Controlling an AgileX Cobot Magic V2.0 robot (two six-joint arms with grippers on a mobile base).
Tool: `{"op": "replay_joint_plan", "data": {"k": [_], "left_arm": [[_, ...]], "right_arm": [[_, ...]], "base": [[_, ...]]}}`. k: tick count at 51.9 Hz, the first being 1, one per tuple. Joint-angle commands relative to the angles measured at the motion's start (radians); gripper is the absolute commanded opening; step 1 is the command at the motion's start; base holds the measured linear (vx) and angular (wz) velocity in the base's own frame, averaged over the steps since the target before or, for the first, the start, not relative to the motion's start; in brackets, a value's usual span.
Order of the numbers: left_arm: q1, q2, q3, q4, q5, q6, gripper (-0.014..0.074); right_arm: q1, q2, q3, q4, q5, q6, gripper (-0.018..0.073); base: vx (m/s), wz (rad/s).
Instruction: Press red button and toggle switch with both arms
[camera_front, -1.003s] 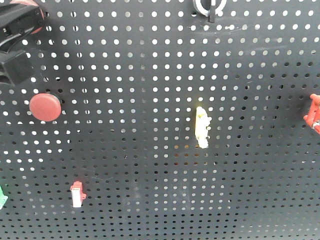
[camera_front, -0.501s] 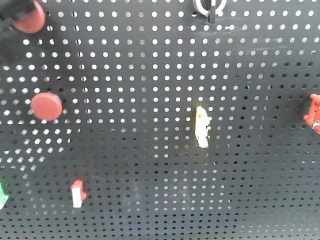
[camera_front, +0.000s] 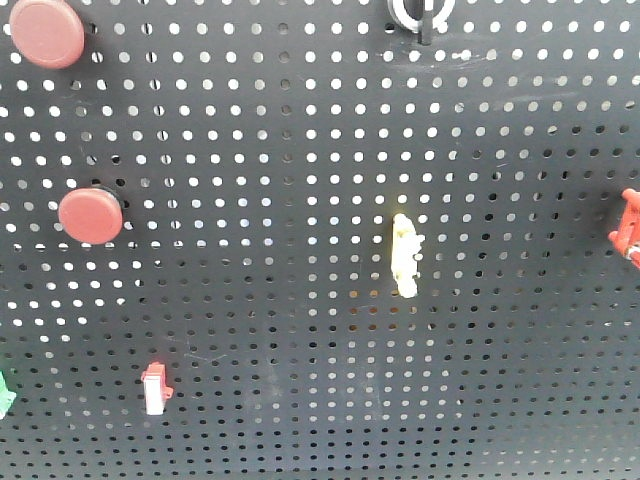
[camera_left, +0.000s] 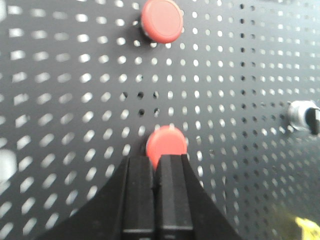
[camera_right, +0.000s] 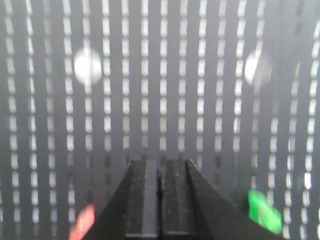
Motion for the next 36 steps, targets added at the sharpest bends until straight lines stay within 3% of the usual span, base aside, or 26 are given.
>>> {"op": "replay_joint_plan", "data": {"k": [1,10,19,24,36], "left_arm": [[-0.001,-0.028,-0.008,-0.001,-0.05,-0.004,0.0002],[-0.001,-0.032,-0.011,-0.001,-0.029,-0.004,0.0002],[-0.001,-0.032,-0.011,-0.001,-0.029,-0.004,0.0002],[-0.001,-0.032,-0.011,-0.001,-0.029,-0.004,0.0002],[-0.001,-0.032,-0.011,-0.001,-0.029,-0.004,0.0002]], "right_arm": [[0.034,0.011,-0.034,-0.009,-0.109,-0.006,0.0],[0.205,0.063,-0.066,-0.057,-0.121,-0.006,0.0],[0.412,0.176,-0.196,-0.16,-0.134,-0.006,0.0],[0.506,0.255,-0.267,-0.165,-0.128,-0.006,0.0],[0.656,0.407,-0.413,-0.165,-0.127,-0.007,0.0]], "base": [[0.0,0.0],[0.0,0.0],[0.0,0.0],[0.0,0.0],[0.0,0.0]]}}
